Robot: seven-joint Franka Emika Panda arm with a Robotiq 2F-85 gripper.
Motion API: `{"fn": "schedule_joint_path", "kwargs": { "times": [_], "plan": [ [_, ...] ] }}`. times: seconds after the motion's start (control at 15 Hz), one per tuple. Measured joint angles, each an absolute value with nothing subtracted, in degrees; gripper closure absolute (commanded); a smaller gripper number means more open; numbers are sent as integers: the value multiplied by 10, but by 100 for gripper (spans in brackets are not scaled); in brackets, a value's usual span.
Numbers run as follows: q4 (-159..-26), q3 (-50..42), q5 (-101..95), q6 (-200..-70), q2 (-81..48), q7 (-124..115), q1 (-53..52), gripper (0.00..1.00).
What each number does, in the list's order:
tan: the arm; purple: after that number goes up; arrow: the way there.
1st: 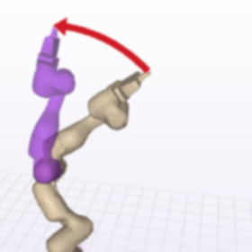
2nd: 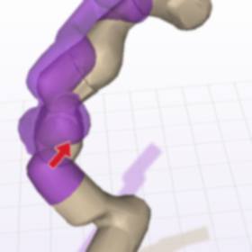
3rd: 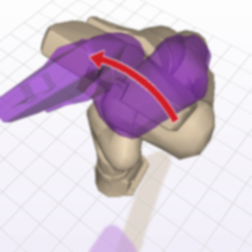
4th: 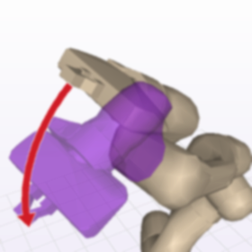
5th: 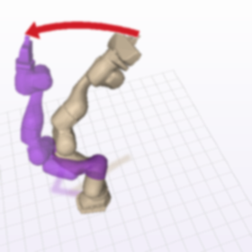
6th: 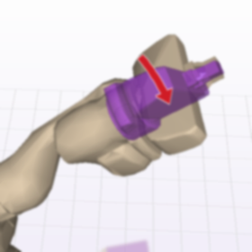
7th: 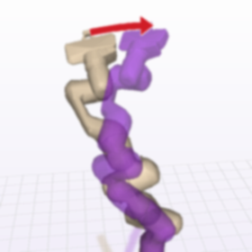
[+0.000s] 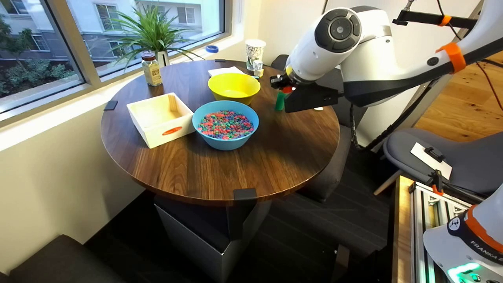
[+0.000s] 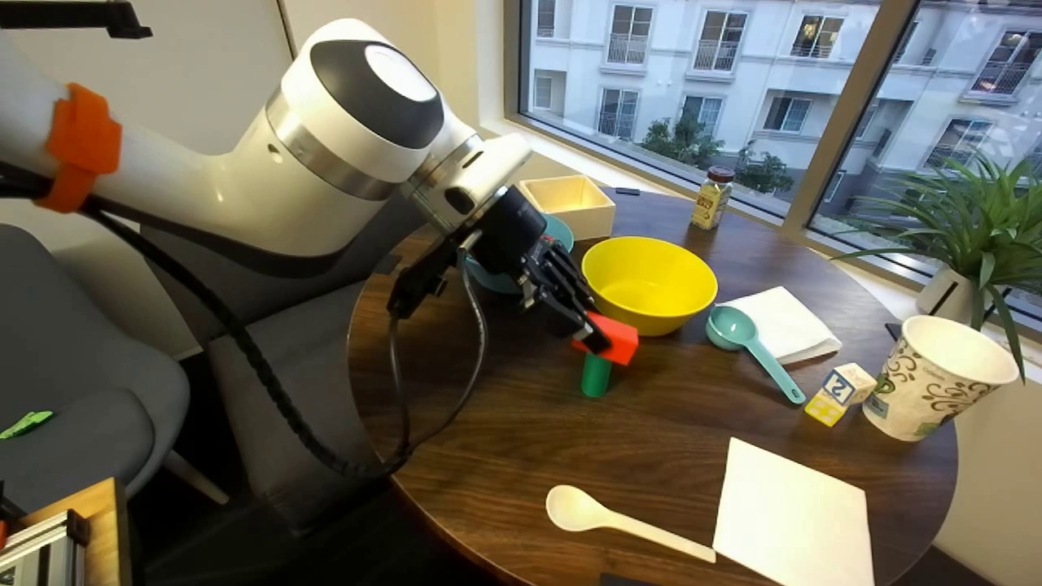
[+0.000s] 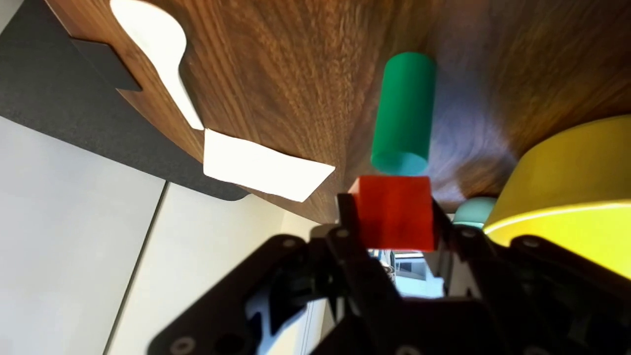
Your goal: Pick up the orange rectangular block and place it horizontally on the green cylindrical block
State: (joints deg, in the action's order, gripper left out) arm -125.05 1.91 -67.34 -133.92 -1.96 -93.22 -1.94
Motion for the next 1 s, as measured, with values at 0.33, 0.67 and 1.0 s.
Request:
{"fn": "schedule_joint_path", "kwargs": {
  "times": [0.33, 0.67, 1.0],
  "plan": [
    [-1252, 22, -699, -1339, -28, -956, -24, 92],
    [-1253, 22, -713, -1335, -31, -971, -25, 92],
    [-1255, 22, -727, -1331, -33, -985, -26, 92]
  ]
}}
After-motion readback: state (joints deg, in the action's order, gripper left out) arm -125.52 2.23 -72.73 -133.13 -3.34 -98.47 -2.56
